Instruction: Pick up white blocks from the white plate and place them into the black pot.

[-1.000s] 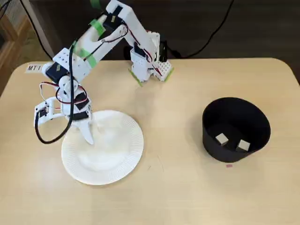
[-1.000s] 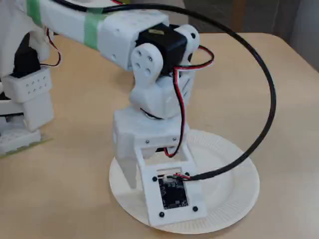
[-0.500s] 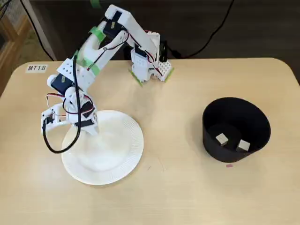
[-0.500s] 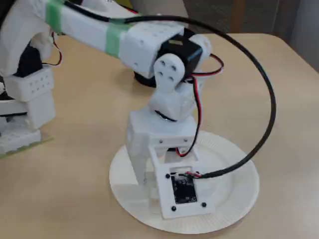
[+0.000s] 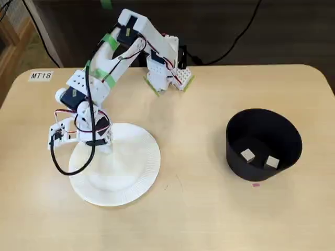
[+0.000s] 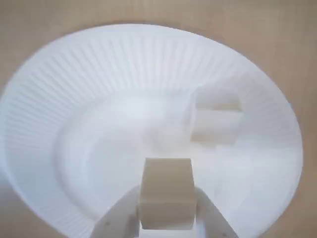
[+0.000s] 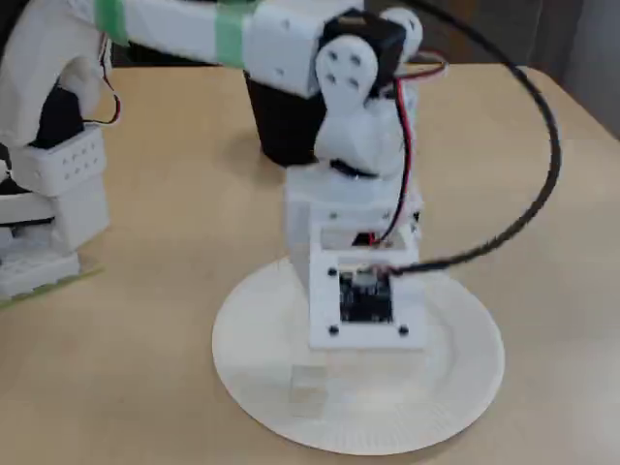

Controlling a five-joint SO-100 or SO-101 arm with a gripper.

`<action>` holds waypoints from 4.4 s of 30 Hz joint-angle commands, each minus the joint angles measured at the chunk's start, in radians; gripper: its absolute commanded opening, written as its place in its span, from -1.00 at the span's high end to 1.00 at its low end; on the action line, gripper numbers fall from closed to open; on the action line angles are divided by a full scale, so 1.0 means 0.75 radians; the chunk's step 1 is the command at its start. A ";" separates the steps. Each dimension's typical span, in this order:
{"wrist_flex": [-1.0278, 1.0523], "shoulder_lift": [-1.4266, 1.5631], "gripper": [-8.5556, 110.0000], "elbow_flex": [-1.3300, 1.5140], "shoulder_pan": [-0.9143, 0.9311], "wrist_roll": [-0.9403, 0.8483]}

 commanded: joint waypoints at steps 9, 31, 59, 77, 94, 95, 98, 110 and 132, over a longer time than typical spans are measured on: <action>-0.176 0.673 0.90 -0.067 -0.706 0.965; -0.014 0.544 0.90 -0.010 -1.646 0.830; -0.070 0.620 0.90 -0.045 -1.358 0.446; 0.074 0.409 0.90 0.309 0.188 -0.180; -0.100 0.258 0.08 0.354 0.307 -0.407; -0.108 0.245 0.09 0.354 0.303 -0.413; -0.123 0.205 0.11 0.342 0.301 -0.401; -0.141 0.098 0.20 0.321 0.317 -0.337; -0.164 -0.106 0.64 0.106 0.280 -0.153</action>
